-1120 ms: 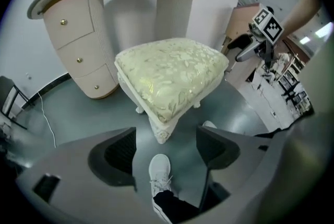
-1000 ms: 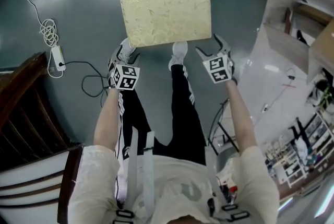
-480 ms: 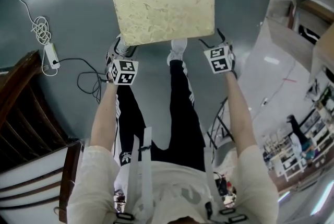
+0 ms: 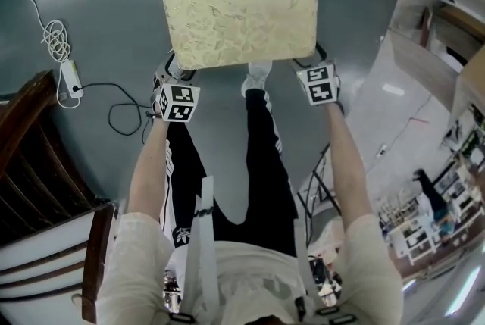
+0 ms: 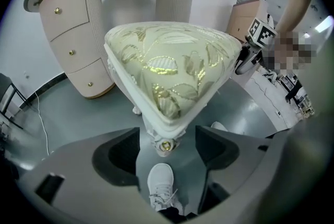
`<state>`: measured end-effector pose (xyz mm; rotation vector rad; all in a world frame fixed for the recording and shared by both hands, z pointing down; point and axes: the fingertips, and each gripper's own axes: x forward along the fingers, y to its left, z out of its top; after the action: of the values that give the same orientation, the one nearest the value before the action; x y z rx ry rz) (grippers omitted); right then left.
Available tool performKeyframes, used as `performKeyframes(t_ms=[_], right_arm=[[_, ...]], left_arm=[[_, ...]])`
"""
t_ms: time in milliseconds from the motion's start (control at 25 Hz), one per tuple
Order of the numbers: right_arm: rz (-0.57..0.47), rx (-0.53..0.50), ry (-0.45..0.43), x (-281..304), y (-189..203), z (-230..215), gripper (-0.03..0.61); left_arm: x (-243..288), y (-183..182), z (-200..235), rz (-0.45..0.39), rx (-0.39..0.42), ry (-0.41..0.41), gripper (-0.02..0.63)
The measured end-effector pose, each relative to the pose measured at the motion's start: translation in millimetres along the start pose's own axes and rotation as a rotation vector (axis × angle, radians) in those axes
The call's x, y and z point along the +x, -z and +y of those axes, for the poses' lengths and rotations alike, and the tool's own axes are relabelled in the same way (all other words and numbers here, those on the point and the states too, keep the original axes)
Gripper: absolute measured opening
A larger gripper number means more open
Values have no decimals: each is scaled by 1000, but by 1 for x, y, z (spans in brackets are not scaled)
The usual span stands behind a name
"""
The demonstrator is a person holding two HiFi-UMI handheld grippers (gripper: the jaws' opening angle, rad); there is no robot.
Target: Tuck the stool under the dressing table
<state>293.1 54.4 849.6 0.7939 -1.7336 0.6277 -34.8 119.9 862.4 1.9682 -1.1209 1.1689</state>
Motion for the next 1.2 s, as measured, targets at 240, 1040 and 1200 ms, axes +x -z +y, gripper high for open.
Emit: performKeyframes(t_ms=[240, 1040, 1200], right_arm=[[-27, 2, 2, 6, -12, -1, 298], [9, -53, -19, 8, -10, 0, 282], [3, -62, -26, 5, -16, 5, 281]], left_arm=[[4, -9, 0, -20, 13, 2, 293], [4, -10, 5, 18, 159, 109, 287], [3, -19, 17, 19, 189, 102, 285]])
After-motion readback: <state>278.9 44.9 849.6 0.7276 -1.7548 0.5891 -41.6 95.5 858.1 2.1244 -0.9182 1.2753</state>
